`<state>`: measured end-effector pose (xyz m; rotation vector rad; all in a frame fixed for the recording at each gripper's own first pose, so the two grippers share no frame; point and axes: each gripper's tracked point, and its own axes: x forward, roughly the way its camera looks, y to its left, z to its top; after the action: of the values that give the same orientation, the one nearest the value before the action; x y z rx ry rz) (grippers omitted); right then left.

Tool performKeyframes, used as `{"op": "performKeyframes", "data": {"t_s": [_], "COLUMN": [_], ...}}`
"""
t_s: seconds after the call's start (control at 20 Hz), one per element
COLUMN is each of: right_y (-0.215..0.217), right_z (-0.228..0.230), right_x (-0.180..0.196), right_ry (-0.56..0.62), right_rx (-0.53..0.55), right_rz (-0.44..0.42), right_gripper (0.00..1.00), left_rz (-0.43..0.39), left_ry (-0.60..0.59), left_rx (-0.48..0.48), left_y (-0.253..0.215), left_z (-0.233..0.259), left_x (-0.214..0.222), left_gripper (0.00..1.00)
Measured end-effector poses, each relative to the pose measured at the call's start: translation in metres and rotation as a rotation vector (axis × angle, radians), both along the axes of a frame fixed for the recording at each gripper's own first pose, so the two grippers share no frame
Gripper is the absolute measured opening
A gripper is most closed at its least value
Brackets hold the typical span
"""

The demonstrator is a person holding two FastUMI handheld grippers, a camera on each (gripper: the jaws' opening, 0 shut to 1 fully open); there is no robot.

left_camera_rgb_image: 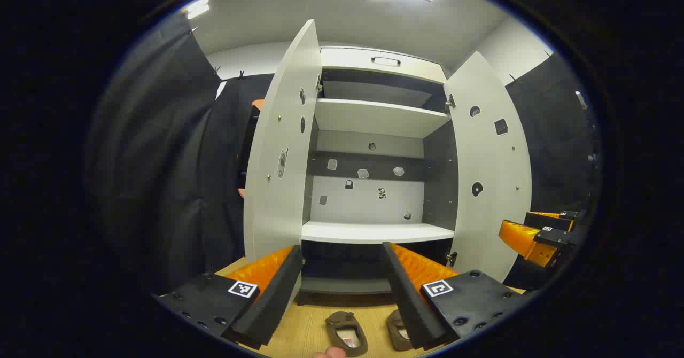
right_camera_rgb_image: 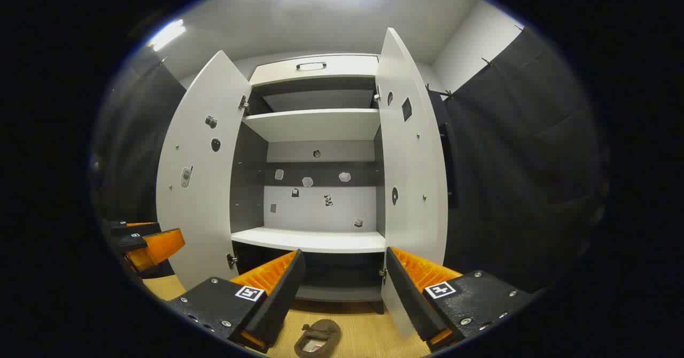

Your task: Grab one shoe with the right hand and put it into the shoe cabinet, grab the other shoe with the left hand and put it into the shoe cabinet; then close the right door with the right hand and the left door with the left hand.

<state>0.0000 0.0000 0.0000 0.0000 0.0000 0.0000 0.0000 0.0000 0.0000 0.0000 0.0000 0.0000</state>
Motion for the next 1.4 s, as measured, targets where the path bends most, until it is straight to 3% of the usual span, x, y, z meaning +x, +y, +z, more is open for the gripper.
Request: {"op": "performKeyframes", "data": {"t_s": [1.1, 1.4], "right_y": [0.006, 0.026], "right_z": [-0.009, -0.059], "right_x": [0.018, 0.053], "right_ry": [0.028, 0.118], "right_rx": [-0.018, -0.025], "right_rz": [0.010, 0.064], "right_gripper": [0.94, 0.94], "left_rz": [0.019, 0.037], "left_ry": [0.003, 0.016], "left_rx": [-0.004, -0.001], "left_y": [0.008, 0.016], "left_z": [-0.003, -0.007], "left_x": [0.002, -0.003], "left_gripper": [0.96, 0.96]}}
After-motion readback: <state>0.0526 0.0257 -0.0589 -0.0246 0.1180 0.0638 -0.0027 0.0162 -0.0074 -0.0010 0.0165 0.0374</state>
